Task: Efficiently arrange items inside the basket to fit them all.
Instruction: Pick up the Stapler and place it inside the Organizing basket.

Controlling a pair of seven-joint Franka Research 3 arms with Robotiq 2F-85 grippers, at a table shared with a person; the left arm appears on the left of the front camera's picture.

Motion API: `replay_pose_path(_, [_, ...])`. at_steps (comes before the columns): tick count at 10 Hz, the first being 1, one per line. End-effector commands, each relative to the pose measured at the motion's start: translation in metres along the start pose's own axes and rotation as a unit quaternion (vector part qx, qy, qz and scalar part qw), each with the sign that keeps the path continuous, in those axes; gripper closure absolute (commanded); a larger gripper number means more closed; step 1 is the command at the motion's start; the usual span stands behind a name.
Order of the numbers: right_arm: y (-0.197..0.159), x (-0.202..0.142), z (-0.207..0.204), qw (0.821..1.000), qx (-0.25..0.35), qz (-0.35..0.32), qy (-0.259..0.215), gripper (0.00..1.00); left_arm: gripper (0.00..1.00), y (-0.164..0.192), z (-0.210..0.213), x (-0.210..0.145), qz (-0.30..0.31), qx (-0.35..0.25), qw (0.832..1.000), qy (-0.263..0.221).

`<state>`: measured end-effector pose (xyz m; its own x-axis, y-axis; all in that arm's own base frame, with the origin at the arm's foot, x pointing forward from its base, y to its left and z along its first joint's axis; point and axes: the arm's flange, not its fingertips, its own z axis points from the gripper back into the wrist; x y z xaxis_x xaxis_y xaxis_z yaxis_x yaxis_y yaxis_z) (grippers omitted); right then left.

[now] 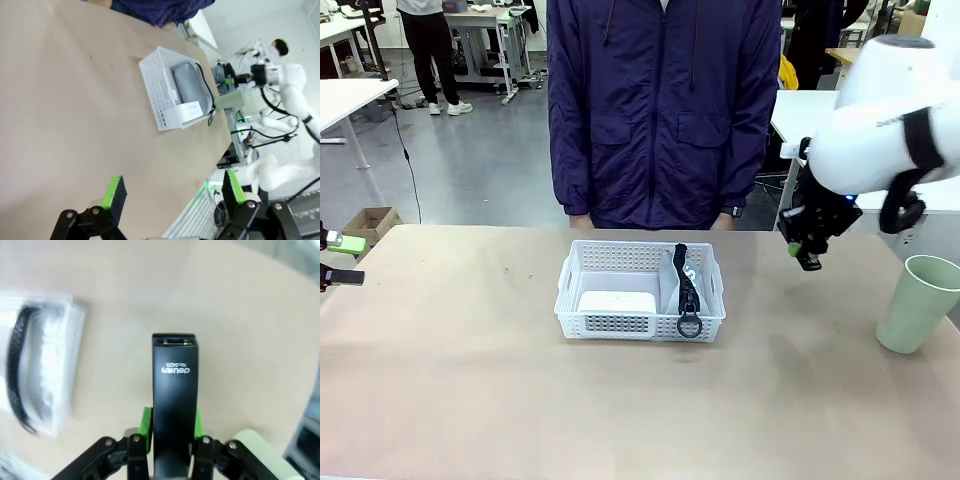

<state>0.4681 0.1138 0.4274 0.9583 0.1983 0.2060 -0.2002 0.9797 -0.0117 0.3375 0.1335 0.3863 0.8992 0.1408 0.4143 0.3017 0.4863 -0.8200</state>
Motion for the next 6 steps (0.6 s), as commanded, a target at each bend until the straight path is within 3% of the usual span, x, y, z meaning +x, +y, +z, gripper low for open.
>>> replay_pose_path(1, [-0.016,-0.034,0.003,0.922,0.15,0.356,-0.008,1.0,0.0,-0.003,0.0,-0.005,0.0,0.002,1.0,0.003])
replay_pose_path(4, [-0.006,-0.033,-0.005,0.939,0.14,0.311,-0.032,1.0,0.0,-0.003,0.0,-0.005,0.0,0.002,1.0,0.003])
replay_pose_path(5, [0.007,-0.041,0.004,0.973,0.063,0.221,-0.016,1.0,0.0,-0.003,0.0,-0.005,0.0,0.002,1.0,0.003])
replay_pose_path(6, [0.007,-0.041,0.004,0.973,0.063,0.221,-0.016,1.0,0.0,-0.003,0.0,-0.005,0.0,0.002,1.0,0.003])
